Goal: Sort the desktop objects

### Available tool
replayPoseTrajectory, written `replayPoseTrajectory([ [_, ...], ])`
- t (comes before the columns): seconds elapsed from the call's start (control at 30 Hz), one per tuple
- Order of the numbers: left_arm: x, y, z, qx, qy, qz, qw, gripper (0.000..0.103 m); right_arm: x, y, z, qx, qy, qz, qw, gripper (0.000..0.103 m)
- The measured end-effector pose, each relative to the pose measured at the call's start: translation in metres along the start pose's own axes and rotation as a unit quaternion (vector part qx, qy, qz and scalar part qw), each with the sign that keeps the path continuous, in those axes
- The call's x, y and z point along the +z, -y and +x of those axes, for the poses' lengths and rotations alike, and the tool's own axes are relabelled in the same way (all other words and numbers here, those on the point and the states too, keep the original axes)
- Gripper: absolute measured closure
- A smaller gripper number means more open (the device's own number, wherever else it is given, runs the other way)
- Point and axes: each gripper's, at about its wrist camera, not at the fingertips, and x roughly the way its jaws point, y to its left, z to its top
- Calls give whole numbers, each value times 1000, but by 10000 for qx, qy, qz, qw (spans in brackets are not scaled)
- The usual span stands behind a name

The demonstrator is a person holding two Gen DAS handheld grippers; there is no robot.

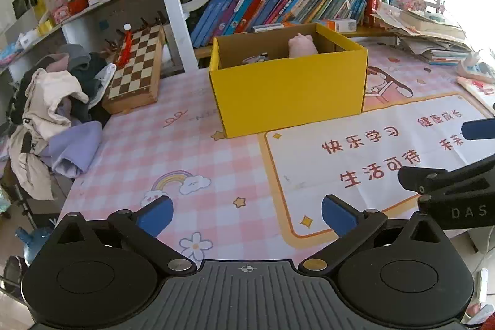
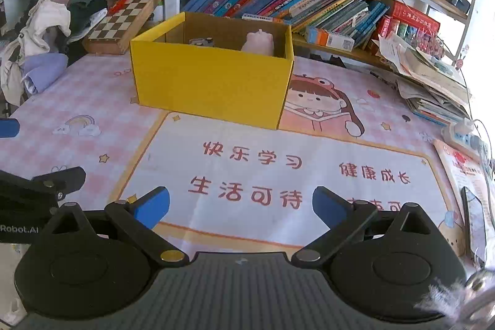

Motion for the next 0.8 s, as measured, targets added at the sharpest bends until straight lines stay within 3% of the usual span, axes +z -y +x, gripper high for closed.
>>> replayPoseTrajectory([
  [0.4, -13, -5, 0, -110, -287, -109, 9995, 0, -7, -9, -4, -9, -169, -57, 9998, 3],
  [0.8, -16, -6, -1, -141, -335, -163, 9992, 0, -9, -11, -3, -19, -245, -91, 9997, 3],
])
